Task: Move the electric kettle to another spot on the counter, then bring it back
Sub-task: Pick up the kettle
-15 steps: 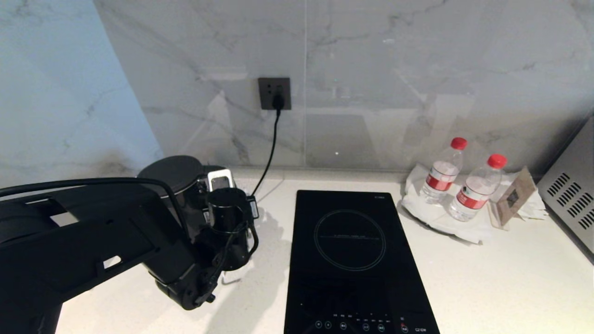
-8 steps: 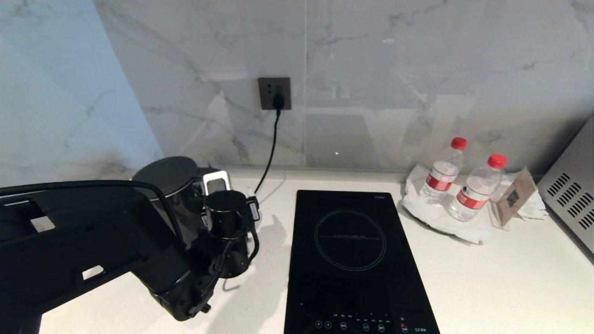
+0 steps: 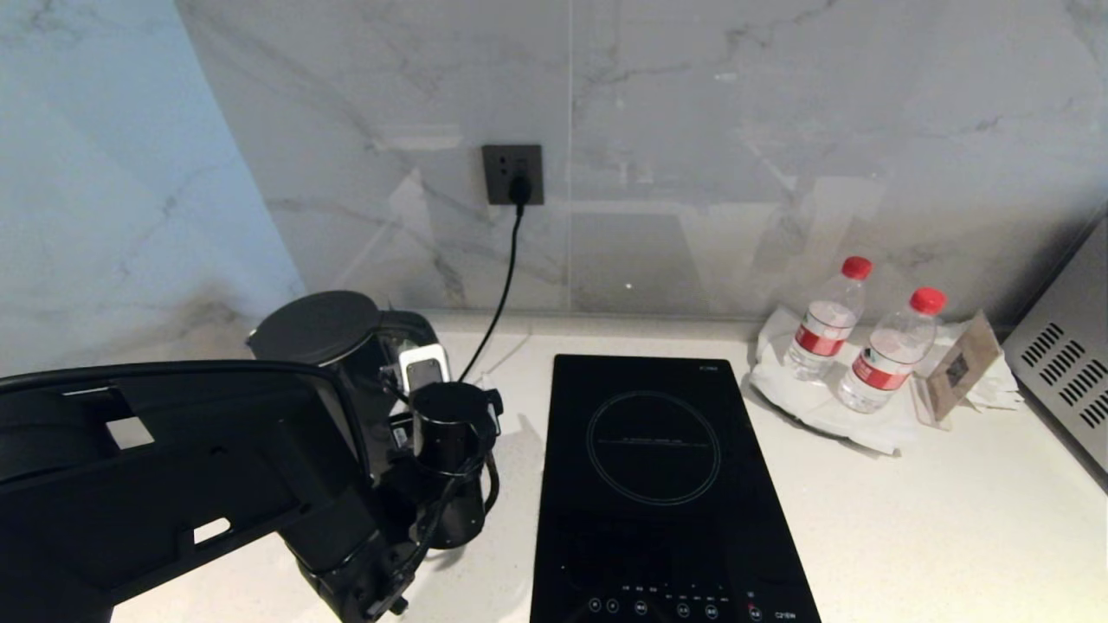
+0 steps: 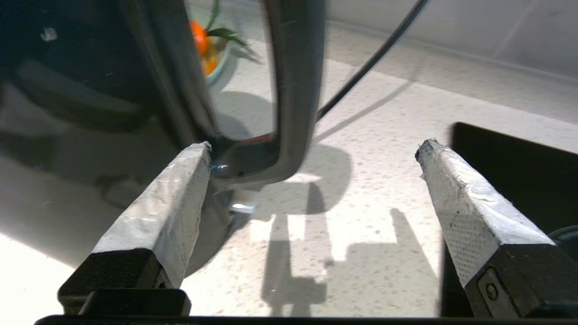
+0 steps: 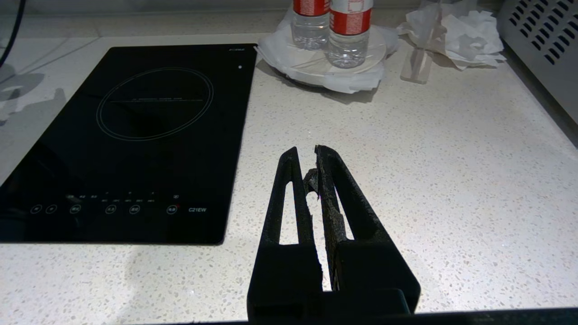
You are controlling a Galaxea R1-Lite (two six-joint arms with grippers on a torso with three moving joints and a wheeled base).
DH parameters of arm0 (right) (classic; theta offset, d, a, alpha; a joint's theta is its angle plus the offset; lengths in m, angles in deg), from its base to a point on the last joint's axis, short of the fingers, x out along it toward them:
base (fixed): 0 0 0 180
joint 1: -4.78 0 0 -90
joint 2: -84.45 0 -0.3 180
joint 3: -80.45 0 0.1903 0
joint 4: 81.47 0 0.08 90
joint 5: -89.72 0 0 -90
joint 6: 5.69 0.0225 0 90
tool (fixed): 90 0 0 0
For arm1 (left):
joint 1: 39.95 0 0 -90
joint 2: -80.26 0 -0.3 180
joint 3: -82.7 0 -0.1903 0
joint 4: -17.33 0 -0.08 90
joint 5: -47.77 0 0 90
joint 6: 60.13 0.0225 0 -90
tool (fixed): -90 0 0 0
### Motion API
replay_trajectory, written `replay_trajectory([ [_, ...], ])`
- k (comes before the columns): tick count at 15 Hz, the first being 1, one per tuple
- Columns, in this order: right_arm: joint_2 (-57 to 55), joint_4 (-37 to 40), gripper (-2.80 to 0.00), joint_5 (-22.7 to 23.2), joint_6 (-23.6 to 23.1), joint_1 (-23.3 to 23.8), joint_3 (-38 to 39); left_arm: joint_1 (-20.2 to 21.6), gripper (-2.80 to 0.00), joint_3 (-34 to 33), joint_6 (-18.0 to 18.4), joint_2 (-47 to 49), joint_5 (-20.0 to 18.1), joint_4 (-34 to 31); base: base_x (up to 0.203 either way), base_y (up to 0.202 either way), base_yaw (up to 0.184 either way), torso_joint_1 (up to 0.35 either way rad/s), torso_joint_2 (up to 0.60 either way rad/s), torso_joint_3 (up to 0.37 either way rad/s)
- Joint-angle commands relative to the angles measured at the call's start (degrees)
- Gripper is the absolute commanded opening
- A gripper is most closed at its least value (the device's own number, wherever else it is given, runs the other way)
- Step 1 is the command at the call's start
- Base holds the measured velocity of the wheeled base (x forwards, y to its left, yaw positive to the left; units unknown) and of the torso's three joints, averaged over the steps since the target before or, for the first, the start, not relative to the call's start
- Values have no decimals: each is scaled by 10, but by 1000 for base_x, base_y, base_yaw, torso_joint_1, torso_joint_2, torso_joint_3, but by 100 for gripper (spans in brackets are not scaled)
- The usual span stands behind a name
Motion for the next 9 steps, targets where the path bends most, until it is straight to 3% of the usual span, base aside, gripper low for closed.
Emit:
replay_trajectory([
  [1, 0, 0, -280, 0, 0, 0, 0, -2, 0, 0, -2, 1, 8, 4, 0, 0, 0, 0, 0, 0],
  [6, 0, 0, -280, 0, 0, 0, 0, -9, 0, 15, -7, -18, 58, 5, 0, 0, 0, 0, 0, 0],
  [9, 0, 0, -280, 0, 0, 0, 0, -27, 0, 8, -35, -27, 61, 4, 0, 0, 0, 0, 0, 0],
])
